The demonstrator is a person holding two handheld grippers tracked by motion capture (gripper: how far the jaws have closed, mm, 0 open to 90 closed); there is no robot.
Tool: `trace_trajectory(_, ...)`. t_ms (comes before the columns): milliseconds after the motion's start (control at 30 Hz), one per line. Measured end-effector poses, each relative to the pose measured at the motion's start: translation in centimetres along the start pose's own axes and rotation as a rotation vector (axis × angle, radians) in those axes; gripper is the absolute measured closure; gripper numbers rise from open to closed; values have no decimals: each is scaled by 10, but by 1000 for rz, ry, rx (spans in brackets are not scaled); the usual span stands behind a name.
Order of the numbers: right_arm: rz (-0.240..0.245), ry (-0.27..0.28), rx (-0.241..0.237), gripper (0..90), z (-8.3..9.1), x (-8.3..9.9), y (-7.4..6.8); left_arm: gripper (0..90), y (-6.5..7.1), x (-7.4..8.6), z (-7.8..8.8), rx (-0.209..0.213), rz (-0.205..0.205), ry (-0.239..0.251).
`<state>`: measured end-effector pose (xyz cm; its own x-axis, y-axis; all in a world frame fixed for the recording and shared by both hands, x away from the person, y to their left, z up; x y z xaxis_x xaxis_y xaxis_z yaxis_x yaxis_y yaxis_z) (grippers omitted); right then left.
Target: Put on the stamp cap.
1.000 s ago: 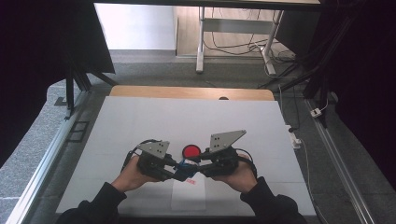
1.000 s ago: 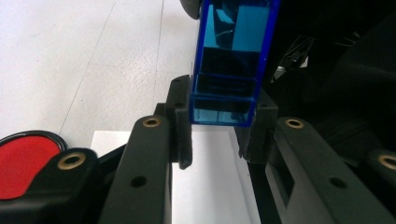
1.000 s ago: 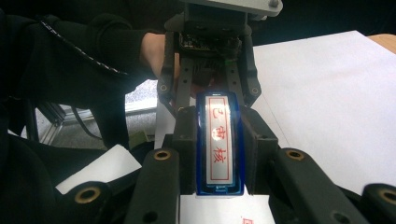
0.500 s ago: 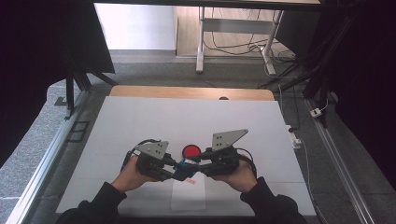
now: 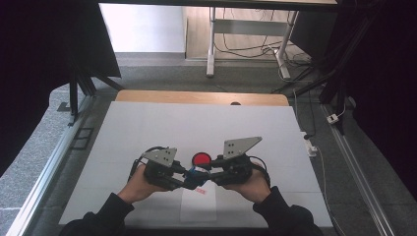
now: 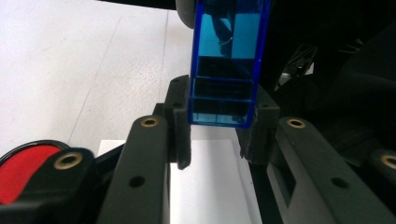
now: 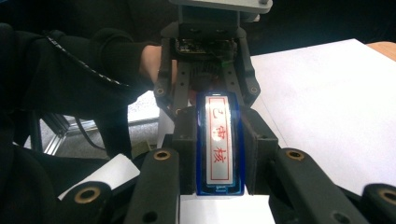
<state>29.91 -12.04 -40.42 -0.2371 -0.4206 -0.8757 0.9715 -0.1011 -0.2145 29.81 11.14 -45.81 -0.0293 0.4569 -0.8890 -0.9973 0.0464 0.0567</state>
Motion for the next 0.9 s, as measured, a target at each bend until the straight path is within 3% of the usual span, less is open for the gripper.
trace_trajectory(367,13,-16,56,716,1,0,0,530,4,-1,1,-67,41,-26)
trace_trajectory(633,25,-16,71,716,2,-1,-1,439,9,1,4,-120,57,-58)
trace_trajectory(900,28,-12,81,715,3,-2,-3,329,15,3,12,-198,93,-79)
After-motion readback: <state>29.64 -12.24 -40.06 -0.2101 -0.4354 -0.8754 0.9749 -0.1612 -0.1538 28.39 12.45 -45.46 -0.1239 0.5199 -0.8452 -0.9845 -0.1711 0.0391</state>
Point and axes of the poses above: each handheld gripper's, and its own axes: z roughly backward along the jaws, x roughly out of its underside, y roughly to its right, the point moved 1 cm from there along -z, roughly forward along the jaws, and after that the axes turned 6 degrees about -z, right-handed, at the moved point
